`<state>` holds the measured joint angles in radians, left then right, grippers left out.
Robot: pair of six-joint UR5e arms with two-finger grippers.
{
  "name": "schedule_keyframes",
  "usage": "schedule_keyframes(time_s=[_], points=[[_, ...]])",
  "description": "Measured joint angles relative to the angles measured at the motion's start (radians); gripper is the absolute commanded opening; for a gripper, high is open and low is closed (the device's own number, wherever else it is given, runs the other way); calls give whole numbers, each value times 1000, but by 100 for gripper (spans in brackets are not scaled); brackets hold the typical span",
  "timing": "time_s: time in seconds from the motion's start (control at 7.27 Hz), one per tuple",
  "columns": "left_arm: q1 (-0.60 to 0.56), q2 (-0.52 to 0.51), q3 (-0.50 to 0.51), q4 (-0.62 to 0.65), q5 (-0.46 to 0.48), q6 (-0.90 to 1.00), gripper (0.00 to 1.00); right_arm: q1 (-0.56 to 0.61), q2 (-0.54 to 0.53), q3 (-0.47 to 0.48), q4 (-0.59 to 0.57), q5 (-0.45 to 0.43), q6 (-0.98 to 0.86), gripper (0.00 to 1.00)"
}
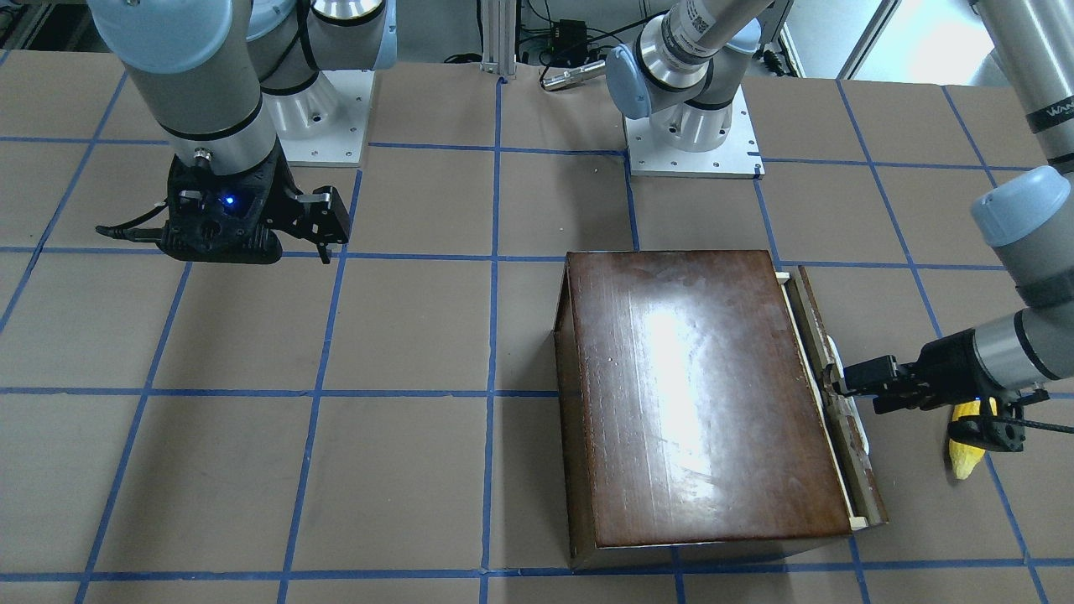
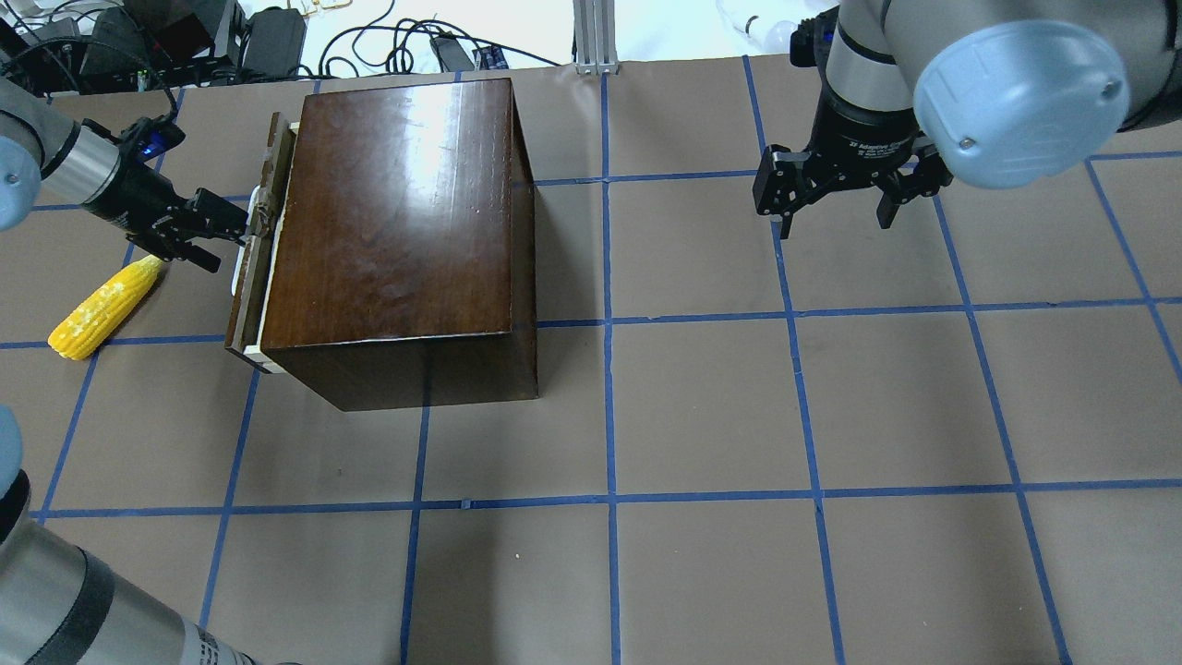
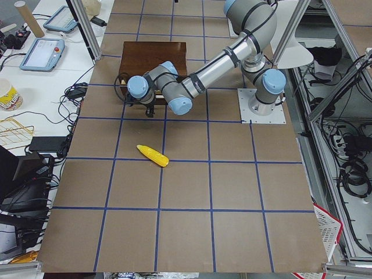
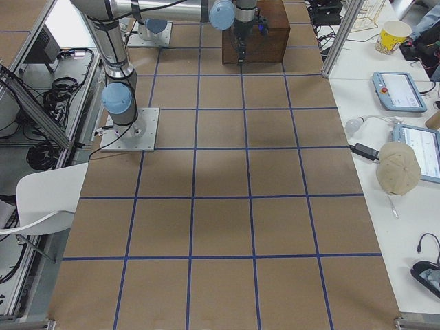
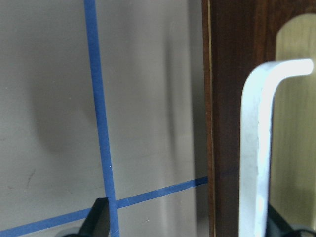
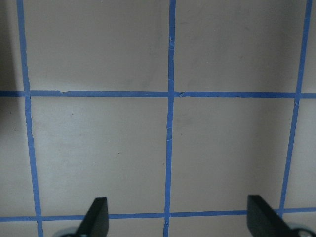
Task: Open drawer and put corn inside
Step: 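Pull the drawer handle away from the cabinet with the left gripper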
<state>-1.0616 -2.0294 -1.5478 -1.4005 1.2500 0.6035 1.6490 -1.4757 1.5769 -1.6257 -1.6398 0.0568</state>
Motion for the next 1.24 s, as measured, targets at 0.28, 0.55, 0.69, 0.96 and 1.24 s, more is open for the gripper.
schedule_keyframes(time_s=[0.28, 0.55, 0.69, 0.96, 1.24], points=[[5, -1, 4, 0, 7, 16, 100, 0, 0, 0, 0, 0, 0, 100], [29, -6, 11, 0, 8, 44, 100, 0, 0, 0, 0, 0, 0, 100], [36, -9, 12, 0, 9, 54, 100, 0, 0, 0, 1, 0, 0, 100], [43, -12, 13, 3, 18, 61, 100, 0, 0, 0, 0, 0, 0, 100], [56, -16, 27, 11, 31, 76, 100, 0, 0, 0, 0, 0, 0, 100]])
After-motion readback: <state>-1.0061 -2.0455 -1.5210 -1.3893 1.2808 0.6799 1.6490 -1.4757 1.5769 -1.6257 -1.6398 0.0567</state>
